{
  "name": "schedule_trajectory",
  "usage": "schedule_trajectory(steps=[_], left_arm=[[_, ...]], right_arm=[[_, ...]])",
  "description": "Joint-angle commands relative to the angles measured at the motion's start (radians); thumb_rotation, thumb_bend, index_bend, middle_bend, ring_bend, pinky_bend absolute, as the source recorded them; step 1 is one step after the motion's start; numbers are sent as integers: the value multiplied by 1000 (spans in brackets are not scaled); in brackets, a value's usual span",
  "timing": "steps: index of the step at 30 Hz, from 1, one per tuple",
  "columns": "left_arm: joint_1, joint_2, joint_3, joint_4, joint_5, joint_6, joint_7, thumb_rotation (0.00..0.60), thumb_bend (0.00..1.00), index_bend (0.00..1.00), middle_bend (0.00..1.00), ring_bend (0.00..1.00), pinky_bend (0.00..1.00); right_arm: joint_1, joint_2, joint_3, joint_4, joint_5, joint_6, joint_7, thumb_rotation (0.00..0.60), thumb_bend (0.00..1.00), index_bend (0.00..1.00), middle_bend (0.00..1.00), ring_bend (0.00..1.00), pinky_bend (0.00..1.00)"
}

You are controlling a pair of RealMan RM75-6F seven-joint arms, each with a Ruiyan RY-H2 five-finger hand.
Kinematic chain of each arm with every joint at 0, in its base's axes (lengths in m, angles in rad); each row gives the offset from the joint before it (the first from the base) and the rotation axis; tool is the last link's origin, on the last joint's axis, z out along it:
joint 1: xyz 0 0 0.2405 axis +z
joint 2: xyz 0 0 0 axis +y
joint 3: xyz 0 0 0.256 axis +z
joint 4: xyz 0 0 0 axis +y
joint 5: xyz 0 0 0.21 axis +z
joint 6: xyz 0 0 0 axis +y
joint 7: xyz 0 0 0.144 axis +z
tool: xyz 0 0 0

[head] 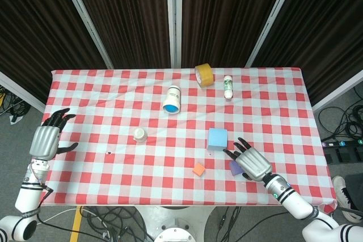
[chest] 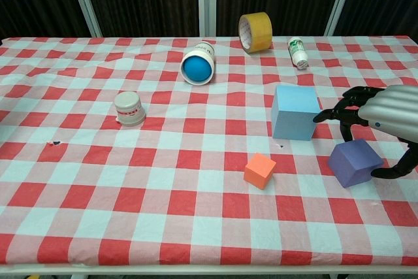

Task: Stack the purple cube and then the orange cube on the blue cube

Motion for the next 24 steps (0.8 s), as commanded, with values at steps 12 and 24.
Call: schedule_trajectory(steps=[12,24], left_arm=[[1,0,-1,3,1,2,-8,600,111,278,240,163,288],[0,2,1,-3,4,2,-13,600,111,278,240,163,288]], right_arm=[[-3,66,46,-102,18,64,30,600,145,121,465,152,0],[53,145,220,-329,329,77,-120,600,158,124,489,178,0]])
